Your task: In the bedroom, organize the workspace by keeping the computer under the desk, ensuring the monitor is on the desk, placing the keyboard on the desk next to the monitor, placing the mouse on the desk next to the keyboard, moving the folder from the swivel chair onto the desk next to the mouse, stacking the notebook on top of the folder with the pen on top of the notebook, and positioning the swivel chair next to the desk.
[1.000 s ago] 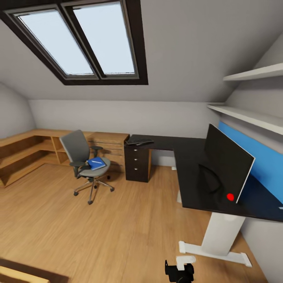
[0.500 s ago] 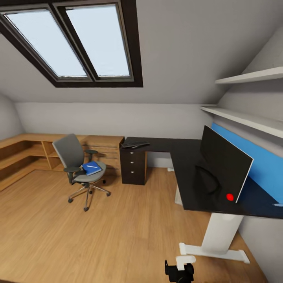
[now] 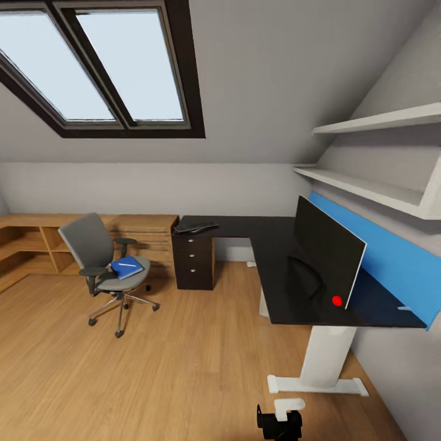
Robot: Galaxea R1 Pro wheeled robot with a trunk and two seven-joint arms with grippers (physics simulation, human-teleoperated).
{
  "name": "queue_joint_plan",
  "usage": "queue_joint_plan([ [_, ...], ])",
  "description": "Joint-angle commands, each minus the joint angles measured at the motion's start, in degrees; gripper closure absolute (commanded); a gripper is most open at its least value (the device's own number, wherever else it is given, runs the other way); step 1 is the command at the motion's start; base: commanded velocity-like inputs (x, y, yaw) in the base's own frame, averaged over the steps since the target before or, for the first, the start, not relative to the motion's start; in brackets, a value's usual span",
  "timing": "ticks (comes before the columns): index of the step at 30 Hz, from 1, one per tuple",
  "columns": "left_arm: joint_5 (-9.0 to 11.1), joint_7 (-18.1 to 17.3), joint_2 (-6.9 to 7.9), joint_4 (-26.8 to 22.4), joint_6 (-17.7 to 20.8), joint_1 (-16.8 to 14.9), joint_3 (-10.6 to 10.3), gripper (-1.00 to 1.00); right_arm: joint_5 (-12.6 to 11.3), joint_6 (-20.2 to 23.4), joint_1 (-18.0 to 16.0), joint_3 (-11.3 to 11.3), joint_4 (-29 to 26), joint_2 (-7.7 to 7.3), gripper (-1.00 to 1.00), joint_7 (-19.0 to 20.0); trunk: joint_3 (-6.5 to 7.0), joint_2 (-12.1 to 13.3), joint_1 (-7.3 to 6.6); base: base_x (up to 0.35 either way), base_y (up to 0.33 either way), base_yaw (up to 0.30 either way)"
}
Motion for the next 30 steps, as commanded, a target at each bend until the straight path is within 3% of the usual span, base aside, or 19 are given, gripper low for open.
queue_joint_plan([
  [1, 0.18, 0.07, 0.00, 0.01, -0.23, -0.01, 0.14, -1.00, -0.20, -0.13, -0.03, 0.47, 0.09, 0.02, -1.00, -0.31, -0.02, -0.04, 0.02, 0.000, 0.000, -0.037],
  [11, 0.16, 0.07, 0.05, 0.01, -1.97, -0.01, 0.18, -1.00, -0.13, -0.13, -0.03, 0.52, 0.09, 0.09, -1.00, -0.31, -0.02, -0.04, 0.02, 0.000, 0.000, 0.005],
  [18, 0.08, 0.01, 0.05, 0.03, -3.20, -0.01, 0.13, -1.00, -0.12, -0.13, -0.03, 0.56, 0.09, 0.11, -1.00, -0.31, -0.02, -0.04, 0.02, 0.013, 0.003, 0.205],
  [30, 0.07, -0.02, 0.10, 0.04, -3.29, -0.01, 0.12, -1.00, -0.12, -0.15, -0.03, 0.56, 0.09, 0.11, -1.00, -0.31, -0.02, -0.04, 0.02, 0.272, 0.114, 0.113],
])
